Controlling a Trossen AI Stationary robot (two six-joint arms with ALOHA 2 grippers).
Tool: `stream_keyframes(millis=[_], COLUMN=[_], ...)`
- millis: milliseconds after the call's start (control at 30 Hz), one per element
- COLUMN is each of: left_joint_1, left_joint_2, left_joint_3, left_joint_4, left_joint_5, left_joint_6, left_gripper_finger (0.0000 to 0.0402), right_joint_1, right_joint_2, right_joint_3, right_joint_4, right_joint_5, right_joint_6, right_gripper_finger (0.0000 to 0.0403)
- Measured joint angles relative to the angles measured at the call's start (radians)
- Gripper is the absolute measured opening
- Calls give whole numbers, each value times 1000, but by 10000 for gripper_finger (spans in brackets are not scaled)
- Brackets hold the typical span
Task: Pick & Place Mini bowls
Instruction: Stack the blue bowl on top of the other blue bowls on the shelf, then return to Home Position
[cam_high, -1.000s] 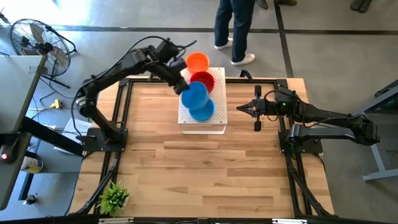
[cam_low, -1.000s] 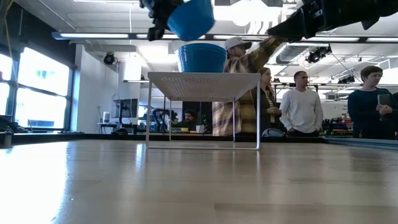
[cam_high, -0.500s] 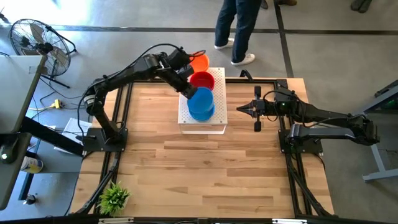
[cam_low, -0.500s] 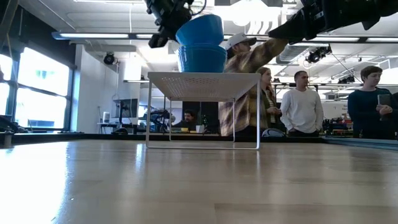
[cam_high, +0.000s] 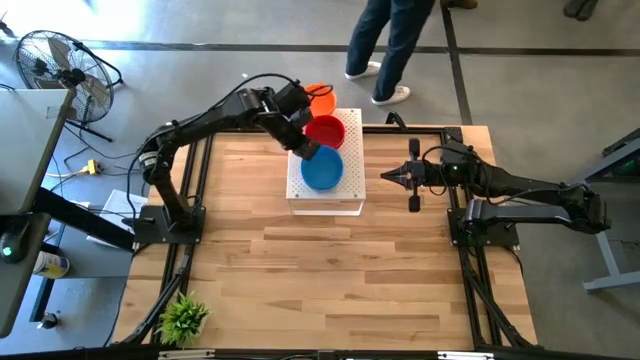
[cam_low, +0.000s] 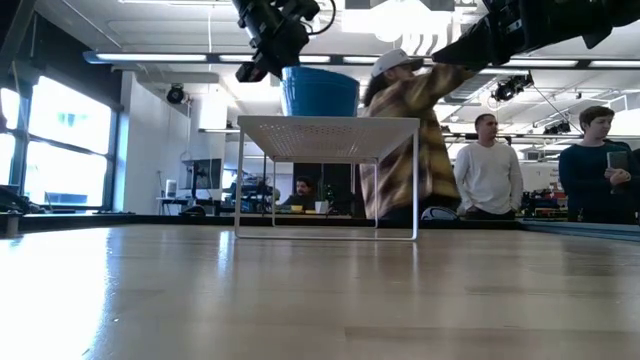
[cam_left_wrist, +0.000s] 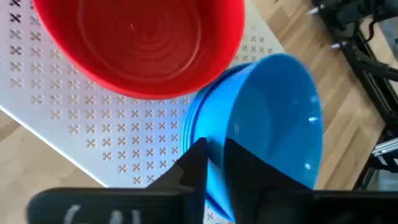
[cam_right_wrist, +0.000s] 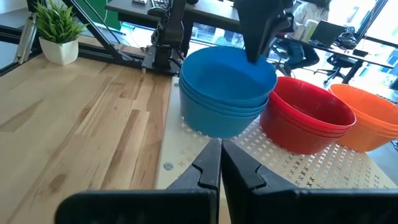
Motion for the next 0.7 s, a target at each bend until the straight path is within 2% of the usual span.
stream_keyframes(millis=[267, 400, 533, 600, 700], left_joint_1=[-1, -4, -66, -109, -173], left_joint_2=[-10, -55, -94, -140, -233], left_joint_3=[-1, -1, -16, -71, -214], left_joint_4=[-9, -11, 35, 102, 293], left_joint_5=[-10, -71, -227, -265, -285], left_joint_6=[36, 132, 243, 286, 337], left_gripper_finger=[114, 126, 101, 75, 25], right_joint_1=[0, 0, 0, 0, 0], right_joint_2=[0, -2, -5, -9, -22], right_joint_3=[0, 0, 0, 0, -39], right_joint_4=[0, 0, -3, -9, 29], right_joint_5=[0, 0, 0, 0, 0], right_joint_6=[0, 4, 14, 16, 26], right_gripper_finger=[2, 1, 1, 1, 1])
